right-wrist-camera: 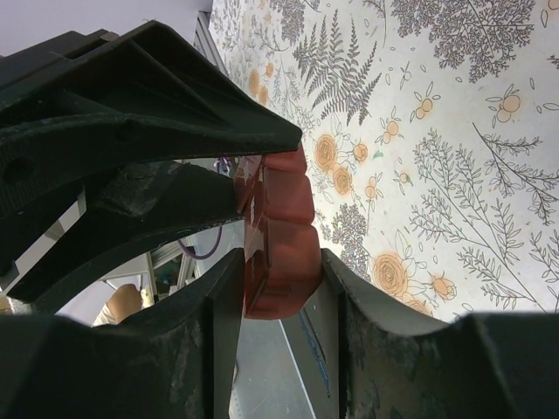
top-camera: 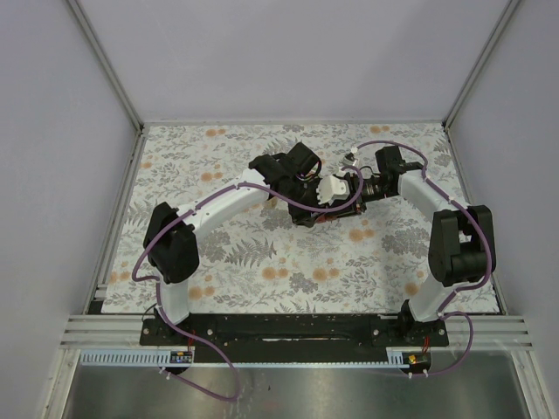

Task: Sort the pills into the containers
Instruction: Close the pill container at the center of the board.

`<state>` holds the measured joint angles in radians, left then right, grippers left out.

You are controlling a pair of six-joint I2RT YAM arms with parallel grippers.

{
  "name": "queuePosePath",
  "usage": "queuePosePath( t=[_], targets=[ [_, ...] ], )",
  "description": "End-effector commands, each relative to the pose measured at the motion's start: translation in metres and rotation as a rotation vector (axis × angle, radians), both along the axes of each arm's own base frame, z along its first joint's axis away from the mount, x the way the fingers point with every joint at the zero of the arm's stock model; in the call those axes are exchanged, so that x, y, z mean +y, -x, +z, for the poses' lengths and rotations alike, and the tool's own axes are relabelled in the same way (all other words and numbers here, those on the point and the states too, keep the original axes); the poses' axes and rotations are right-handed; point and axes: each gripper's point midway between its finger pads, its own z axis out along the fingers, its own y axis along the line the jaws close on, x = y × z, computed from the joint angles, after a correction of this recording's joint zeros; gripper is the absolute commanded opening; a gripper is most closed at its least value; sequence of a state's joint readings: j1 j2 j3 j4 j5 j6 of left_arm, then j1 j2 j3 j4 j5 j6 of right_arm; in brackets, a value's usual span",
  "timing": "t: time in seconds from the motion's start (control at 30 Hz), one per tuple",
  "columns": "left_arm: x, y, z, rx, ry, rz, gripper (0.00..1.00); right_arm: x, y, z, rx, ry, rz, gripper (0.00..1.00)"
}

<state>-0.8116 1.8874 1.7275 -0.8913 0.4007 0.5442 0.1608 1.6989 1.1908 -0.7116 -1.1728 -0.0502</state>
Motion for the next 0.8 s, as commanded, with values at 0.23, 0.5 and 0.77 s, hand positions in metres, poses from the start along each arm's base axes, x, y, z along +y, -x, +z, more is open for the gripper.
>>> queuePosePath(
  t=[0.23,0.5,0.77],
  targets=[
    [-0.006,-0.012,0.034,-0.082,0.073,0.015,0.00,0.004,0.005,0.019,-0.017,-0.049,0.036,0.28],
    [-0.008,-0.010,0.032,-0.072,0.073,0.014,0.00,0.004,0.002,0.020,-0.016,-0.047,0.029,0.02],
    [-0.010,-0.007,0.037,-0.079,0.095,0.006,0.18,-0.004,-0.007,0.027,-0.031,-0.062,-0.016,0.00]
  ],
)
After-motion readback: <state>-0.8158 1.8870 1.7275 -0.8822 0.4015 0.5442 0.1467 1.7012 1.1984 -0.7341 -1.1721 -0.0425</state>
